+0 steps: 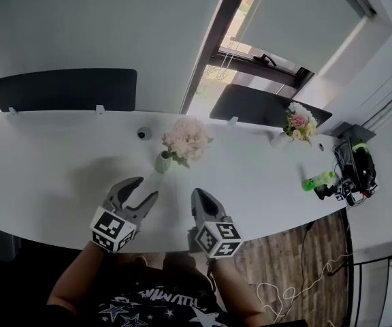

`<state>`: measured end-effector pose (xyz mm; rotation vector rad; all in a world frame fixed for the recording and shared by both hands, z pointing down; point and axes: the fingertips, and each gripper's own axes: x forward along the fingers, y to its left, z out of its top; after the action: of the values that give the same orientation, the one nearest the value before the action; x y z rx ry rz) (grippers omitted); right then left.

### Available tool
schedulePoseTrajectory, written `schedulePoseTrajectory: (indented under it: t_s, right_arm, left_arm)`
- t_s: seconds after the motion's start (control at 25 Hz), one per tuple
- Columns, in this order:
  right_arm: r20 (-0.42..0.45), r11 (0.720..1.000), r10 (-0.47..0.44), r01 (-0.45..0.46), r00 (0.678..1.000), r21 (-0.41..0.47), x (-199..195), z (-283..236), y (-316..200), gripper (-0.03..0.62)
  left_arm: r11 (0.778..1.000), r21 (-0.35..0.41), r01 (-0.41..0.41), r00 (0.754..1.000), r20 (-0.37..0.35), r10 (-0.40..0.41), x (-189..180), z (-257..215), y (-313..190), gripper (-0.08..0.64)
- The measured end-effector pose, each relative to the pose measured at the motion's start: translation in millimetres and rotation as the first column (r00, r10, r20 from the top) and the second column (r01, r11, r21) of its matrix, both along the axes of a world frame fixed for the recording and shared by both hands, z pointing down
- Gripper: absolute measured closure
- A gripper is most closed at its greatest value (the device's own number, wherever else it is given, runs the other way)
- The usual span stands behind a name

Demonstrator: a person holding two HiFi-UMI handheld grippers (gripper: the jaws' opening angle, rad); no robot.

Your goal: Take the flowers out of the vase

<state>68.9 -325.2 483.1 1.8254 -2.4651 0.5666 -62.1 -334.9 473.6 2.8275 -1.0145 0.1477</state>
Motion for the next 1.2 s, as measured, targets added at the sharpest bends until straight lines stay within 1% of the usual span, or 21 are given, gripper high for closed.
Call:
schedulePoseTrajectory:
  t_s: [0.04, 0.12, 0.16, 0.2, 0.24, 0.28, 0.36, 0.4, 0.48, 0.64, 0.84, 0.96, 1.08, 1.2]
  right_arm:
    - [-0.025, 1.000, -0.005, 0.005, 1.000, 0.000, 2, 4, -5, 0.591]
    - [-0.064, 1.000, -0.027, 0.027, 0.998, -0.009, 6, 12, -15, 0.591]
    - [-0.062, 0.999, -0.040, 0.039, 0.997, -0.019, 8, 15, -20, 0.591]
    - [-0.050, 0.998, -0.053, 0.052, 0.997, -0.027, 9, 17, -25, 0.591]
    - [-0.036, 0.997, -0.065, 0.064, 0.997, -0.033, 11, 18, -30, 0.591]
    - [-0.022, 0.996, -0.078, 0.077, 0.997, -0.035, 12, 18, -35, 0.591]
    - [0.001, 0.994, -0.100, 0.100, 0.995, -0.030, 12, 19, -45, 0.591]
    - [0.009, 0.994, -0.108, 0.108, 0.994, -0.028, 11, 20, -50, 0.591]
    - [0.018, 0.992, -0.118, 0.119, 0.993, -0.033, 10, 23, -57, 0.591]
    - [0.037, 0.987, -0.142, 0.144, 0.989, -0.064, 12, 34, -66, 0.591]
    - [0.044, 0.980, -0.169, 0.173, 0.985, -0.100, 18, 49, -70, 0.591]
    - [0.039, 0.975, -0.186, 0.189, 0.982, -0.115, 19, 56, -72, 0.591]
    - [0.034, 0.971, -0.202, 0.204, 0.979, -0.123, 17, 59, -74, 0.591]
    - [0.050, 0.972, -0.209, 0.213, 0.977, -0.098, 16, 57, -80, 0.591]
  left_arm:
    - [1.000, -0.005, -0.013, 1.000, -0.011, 0.012, 3, 2, -2, 0.351]
    - [1.000, -0.021, -0.019, 0.998, -0.068, 0.017, 6, 1, -9, 0.304]
    - [1.000, -0.024, -0.011, 0.996, -0.090, 0.009, 6, 0, -13, 0.284]
    - [1.000, -0.022, -0.001, 0.995, -0.097, -0.002, 6, 0, -19, 0.268]
    - [1.000, -0.017, 0.008, 0.996, -0.086, -0.009, 8, 2, -24, 0.254]
    - [1.000, -0.011, 0.012, 0.998, -0.062, -0.013, 10, 7, -29, 0.244]
    - [1.000, 0.000, 0.012, 1.000, 0.018, -0.012, 16, 25, -39, 0.232]
    - [1.000, -0.004, 0.013, 0.998, 0.056, -0.013, 18, 36, -43, 0.229]
    - [0.999, -0.025, 0.027, 0.995, 0.097, -0.024, 21, 56, -52, 0.225]
    - [0.998, -0.028, 0.065, 0.990, 0.125, -0.061, 26, 75, -75, 0.219]
    - [0.999, -0.004, 0.048, 0.982, 0.184, -0.047, 42, 95, -95, 0.213]
    - [0.998, -0.001, 0.056, 0.983, 0.173, -0.055, 50, 102, -104, 0.213]
    - [0.997, 0.008, 0.072, 0.978, 0.195, -0.072, 54, 114, -115, 0.213]
    - [0.997, -0.005, 0.074, 0.978, 0.194, -0.072, 58, 122, -122, 0.214]
